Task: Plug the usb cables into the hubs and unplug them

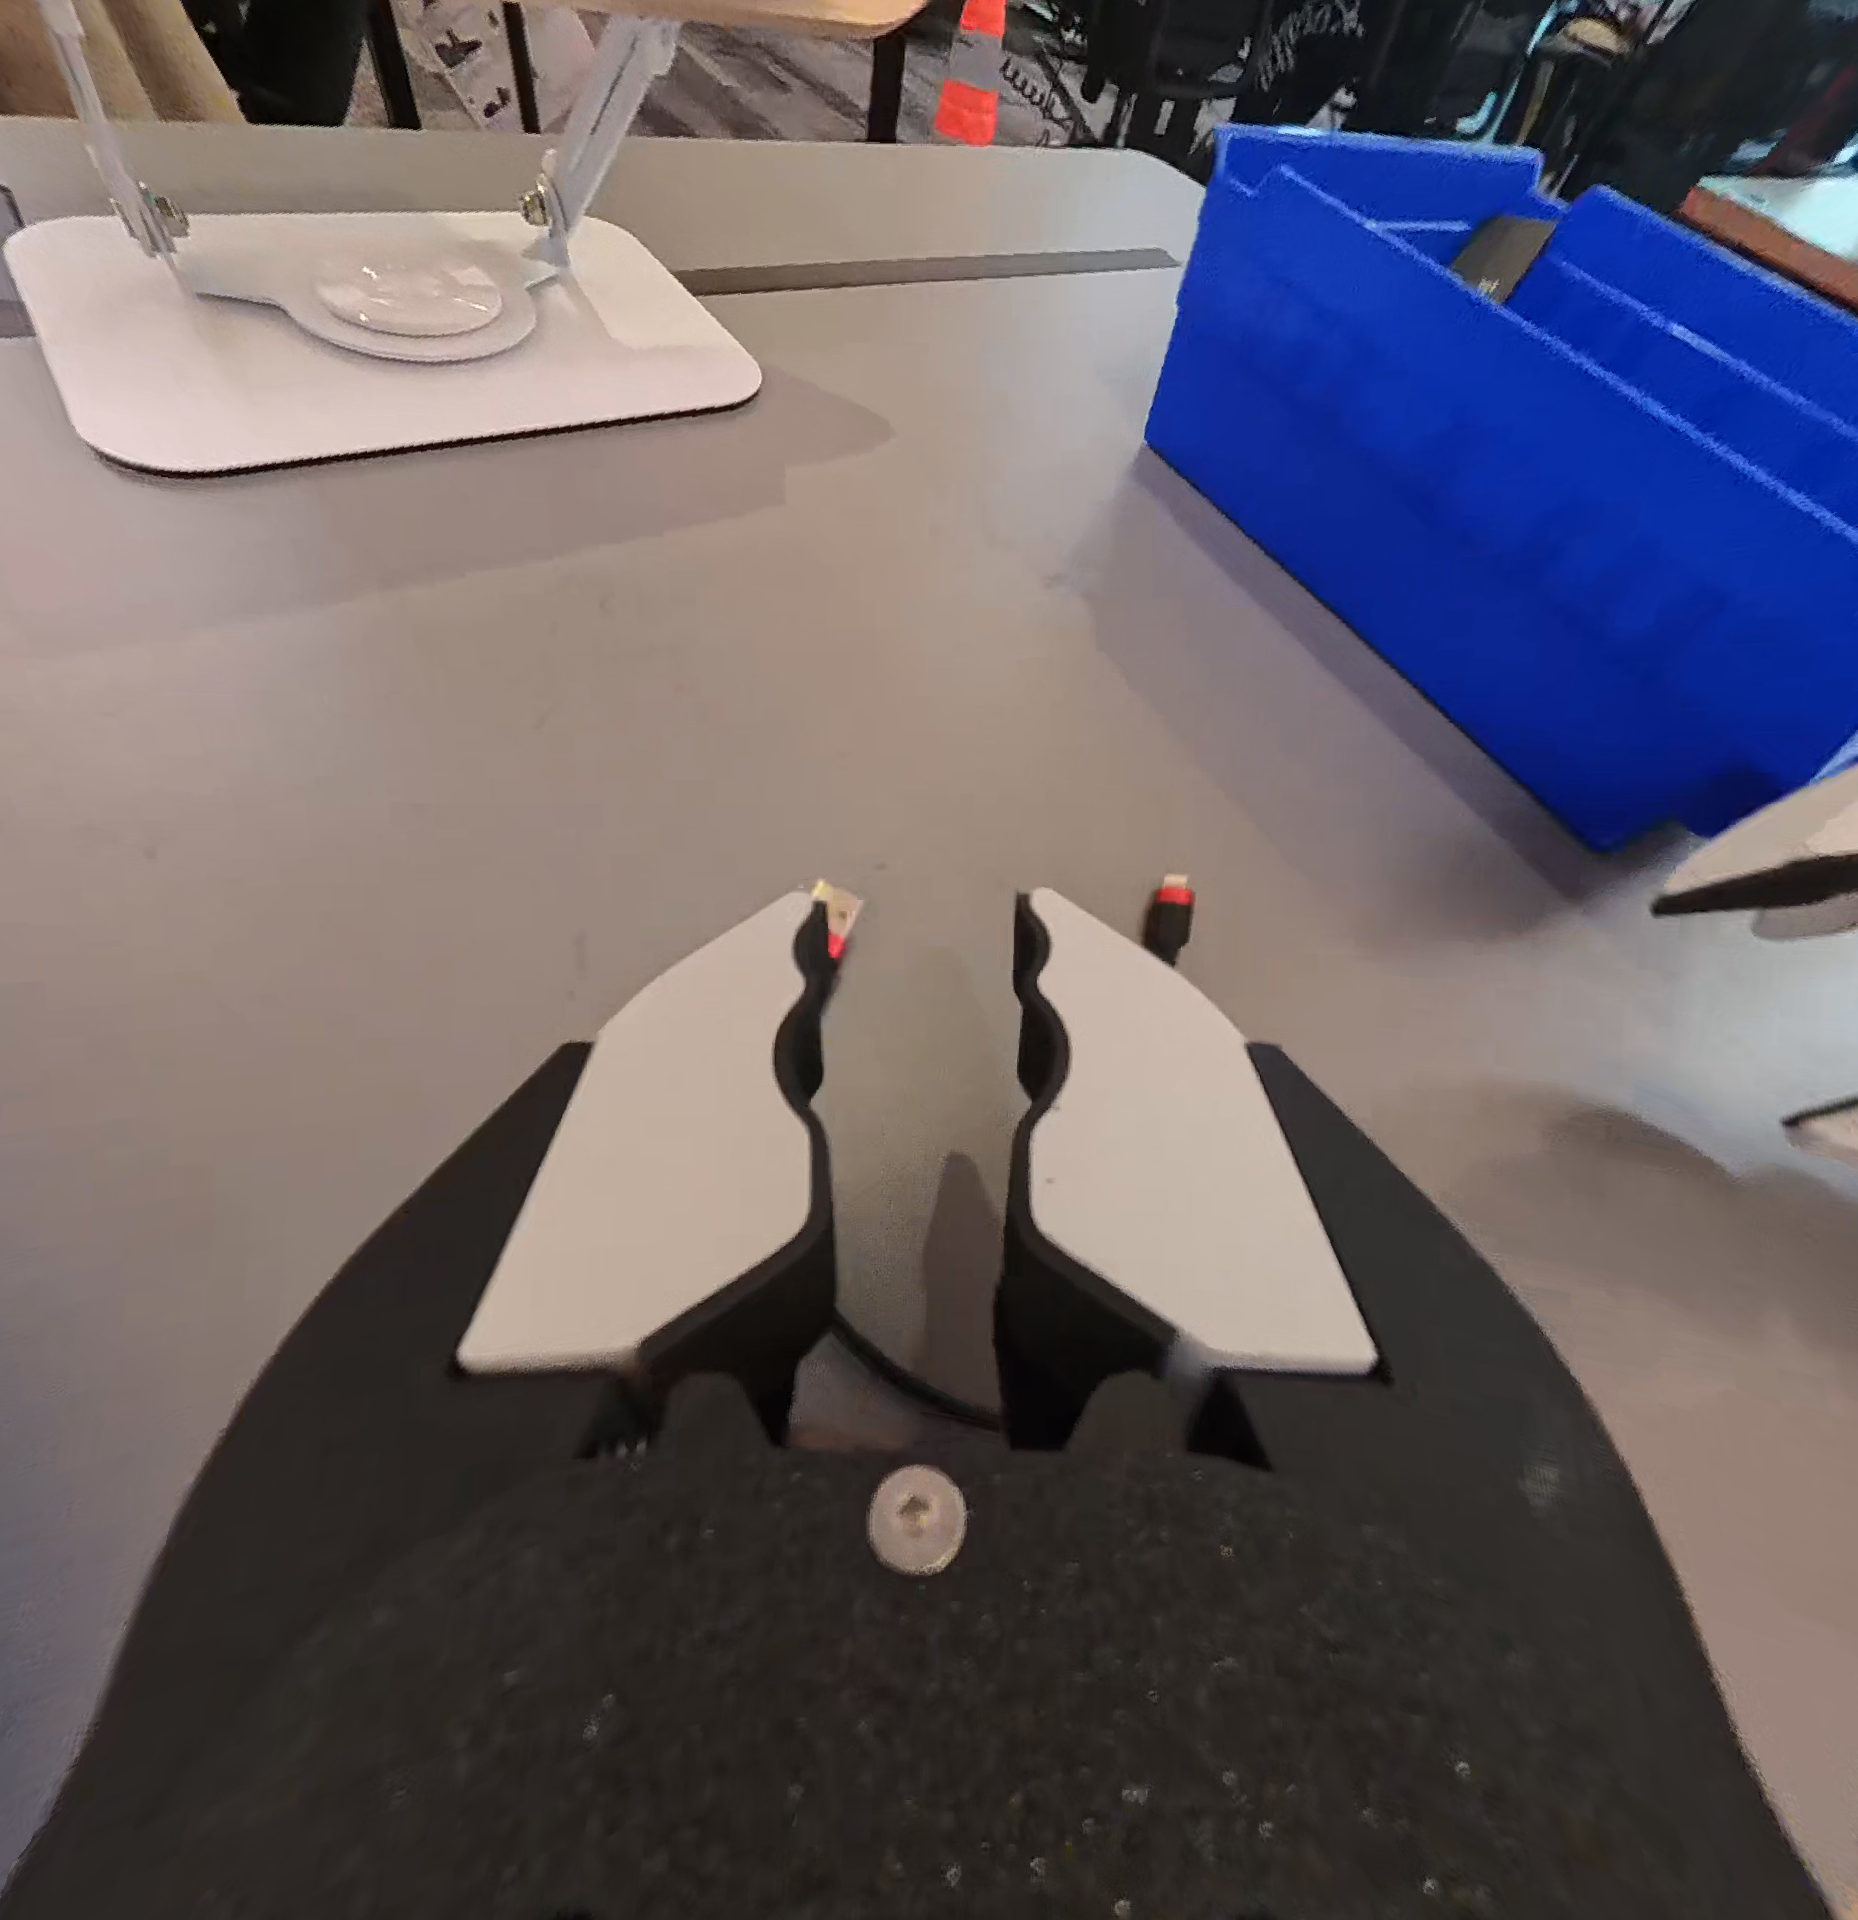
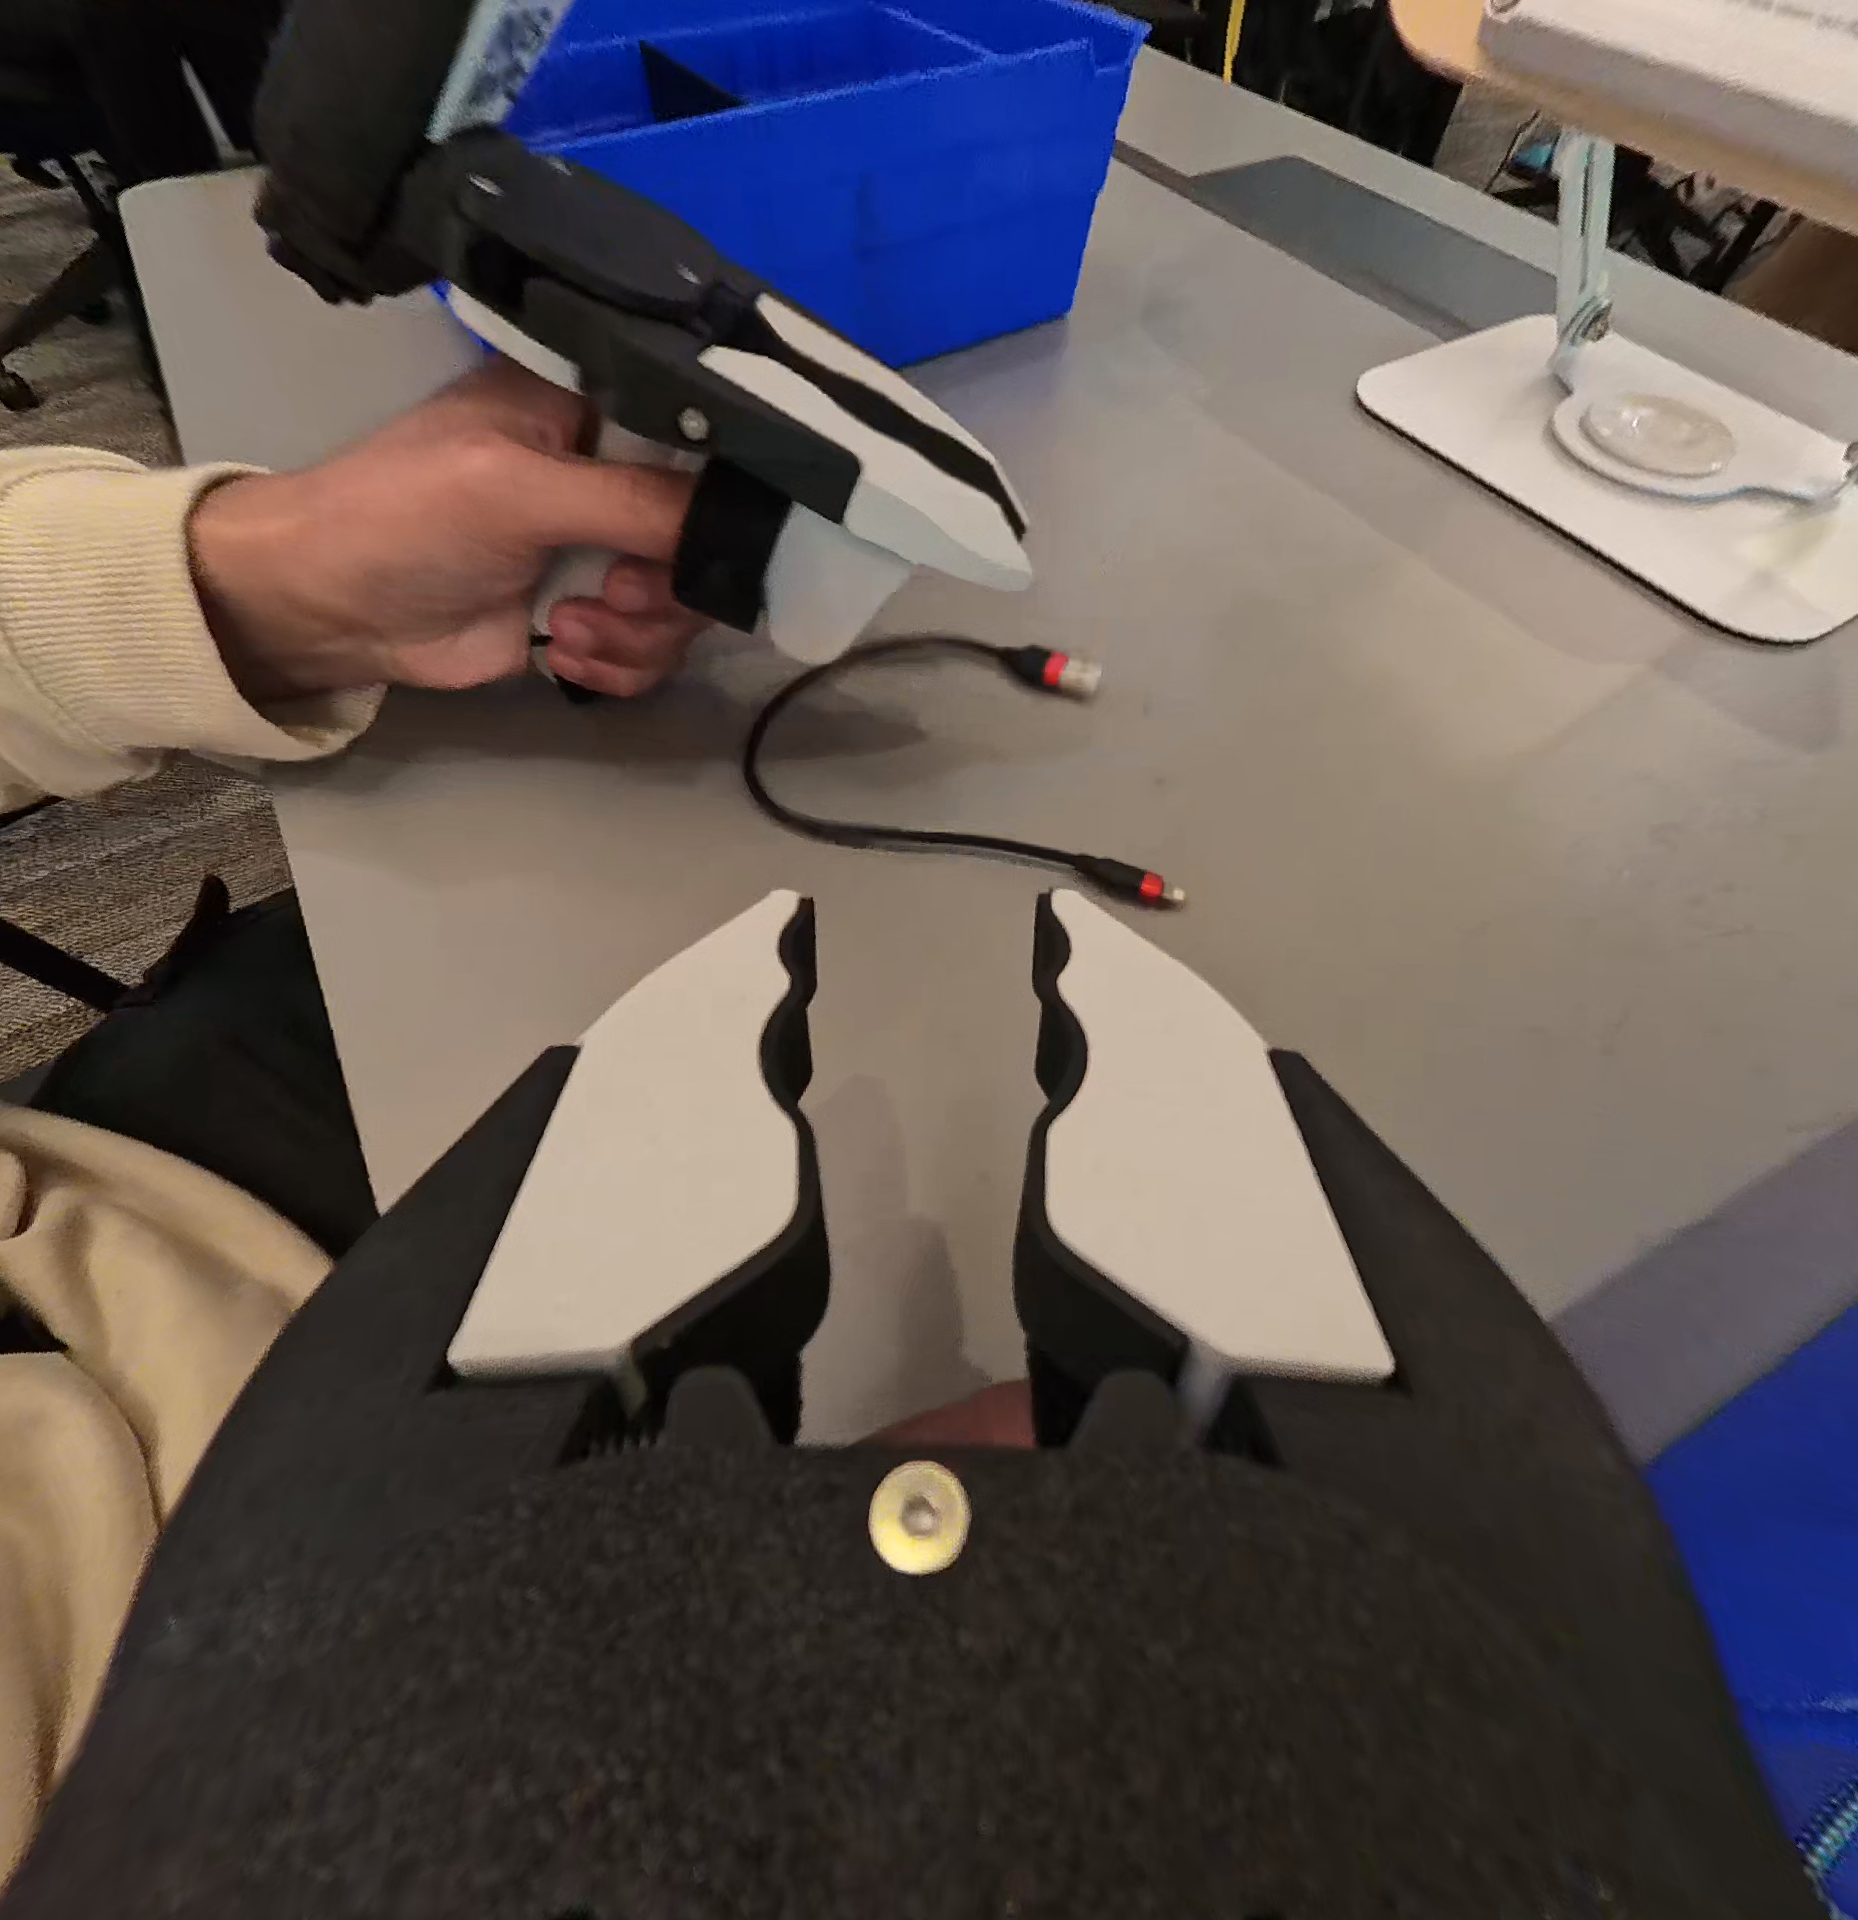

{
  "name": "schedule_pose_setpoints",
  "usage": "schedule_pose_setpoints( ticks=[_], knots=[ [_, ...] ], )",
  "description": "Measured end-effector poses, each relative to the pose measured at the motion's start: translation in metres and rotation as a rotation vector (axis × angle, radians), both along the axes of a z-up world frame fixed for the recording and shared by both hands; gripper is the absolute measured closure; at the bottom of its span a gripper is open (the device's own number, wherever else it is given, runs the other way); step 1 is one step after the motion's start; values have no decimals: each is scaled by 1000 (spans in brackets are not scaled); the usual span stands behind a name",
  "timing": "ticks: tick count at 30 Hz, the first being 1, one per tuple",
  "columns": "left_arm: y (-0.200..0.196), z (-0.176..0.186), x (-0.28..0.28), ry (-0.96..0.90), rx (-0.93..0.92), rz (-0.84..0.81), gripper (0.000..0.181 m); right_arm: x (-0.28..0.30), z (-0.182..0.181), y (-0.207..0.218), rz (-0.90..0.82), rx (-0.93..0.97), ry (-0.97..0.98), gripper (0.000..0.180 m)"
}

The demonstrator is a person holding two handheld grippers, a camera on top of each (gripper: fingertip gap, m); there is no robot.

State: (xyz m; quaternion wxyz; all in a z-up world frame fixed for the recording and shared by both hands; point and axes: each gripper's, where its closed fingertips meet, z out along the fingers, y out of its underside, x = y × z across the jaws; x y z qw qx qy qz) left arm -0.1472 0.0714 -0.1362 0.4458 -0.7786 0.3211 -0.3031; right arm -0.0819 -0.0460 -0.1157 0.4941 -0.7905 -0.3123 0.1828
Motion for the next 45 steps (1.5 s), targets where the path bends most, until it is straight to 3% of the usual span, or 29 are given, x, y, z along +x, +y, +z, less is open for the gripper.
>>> schedule_pose_setpoints(
  ticks=[5, 9, 14, 21, 24, 29, 33, 38, 45],
  knots=[
    [-22, 19, -48, 56, 131, 12, 142, -13, -12, 1, -1, -8, -109, 139],
    [-44, 32, -90, -1, 204, 90, 147, -40, -28, 4, 136, 9, -309, 139],
    [-59, 21, -94, 28, 232, 114, 152, -88, -54, 15, 393, -85, -430, 140],
    [-63, 19, -92, 50, 252, 90, 152, -88, -75, 30, 473, -187, -516, 152],
    [-62, 19, -92, 48, 251, 85, 153, -92, -77, 25, 521, -239, -460, 175],
    [-60, 16, -91, 50, 242, 82, 154, -93, -74, 27, 532, -177, -496, 178],
    [-60, 17, -92, 55, 252, 89, 154, -88, -35, 34, 478, -72, -417, 178],
    [-60, 16, -91, 66, 263, 89, 155, -59, 63, 38, 389, 88, -312, 179],
    [-58, 16, -93, 48, 243, 88, 155, 60, 191, 49, 63, 308, -397, 180]
  ],
)
